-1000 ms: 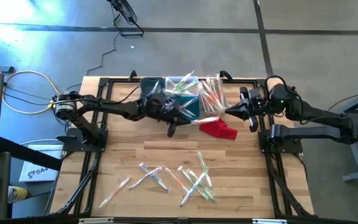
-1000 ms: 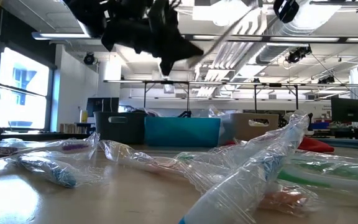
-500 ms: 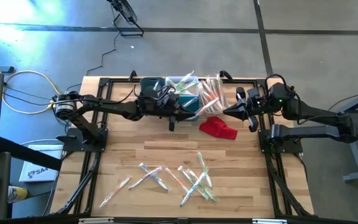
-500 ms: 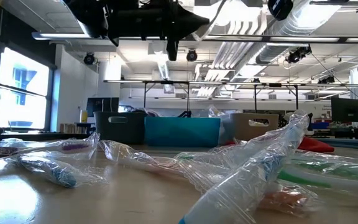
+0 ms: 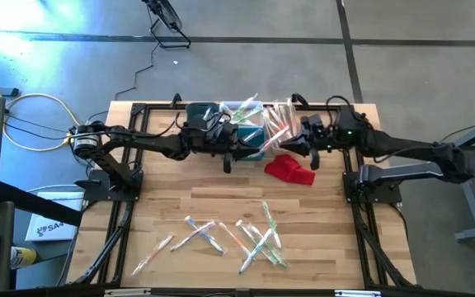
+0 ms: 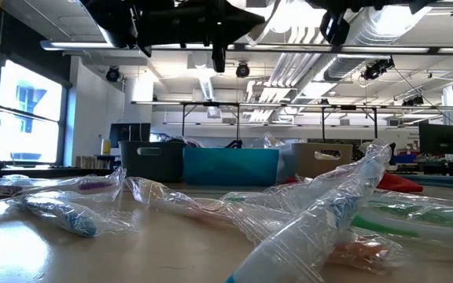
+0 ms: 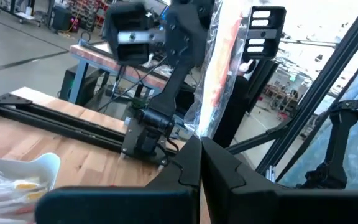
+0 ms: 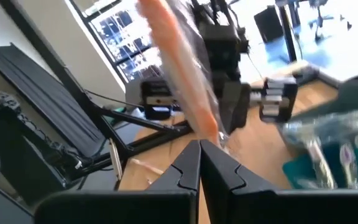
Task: Pick & Place Toothbrushes
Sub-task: Put the top right orange toothbrush into the white bin
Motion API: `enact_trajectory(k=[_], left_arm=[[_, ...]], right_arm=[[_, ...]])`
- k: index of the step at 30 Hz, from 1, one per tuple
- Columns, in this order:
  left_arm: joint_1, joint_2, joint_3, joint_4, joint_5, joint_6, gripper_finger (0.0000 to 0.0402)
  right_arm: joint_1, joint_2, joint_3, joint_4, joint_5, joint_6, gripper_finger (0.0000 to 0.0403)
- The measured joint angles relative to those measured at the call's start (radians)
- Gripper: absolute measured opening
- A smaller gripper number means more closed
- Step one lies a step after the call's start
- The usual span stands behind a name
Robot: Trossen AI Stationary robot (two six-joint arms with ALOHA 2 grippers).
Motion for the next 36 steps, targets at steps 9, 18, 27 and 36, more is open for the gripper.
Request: enact_trajectory(k=[9, 18, 27, 36], left_arm=[[0.000, 0.000, 0.000, -0.003, 0.001, 0.002, 0.0000], [0.000, 0.000, 0.000, -0.006, 0.002, 0.002, 0.0000], [0.000, 0.000, 0.000, -0.008, 0.002, 0.006, 0.0000], [0.000, 0.000, 0.000, -0.065, 0.000, 0.006, 0.0000]], right_arm=[[0.000, 0.093, 0.000, 0.013, 0.020, 0.015, 0.0047], [0.000, 0.098, 0.000, 0.038, 0.071, -0.040, 0.0177], [0.008, 0.178, 0.000, 0.147, 0.067, -0.069, 0.0247], [0.008, 0.215, 0.000, 0.279, 0.067, -0.125, 0.0240]])
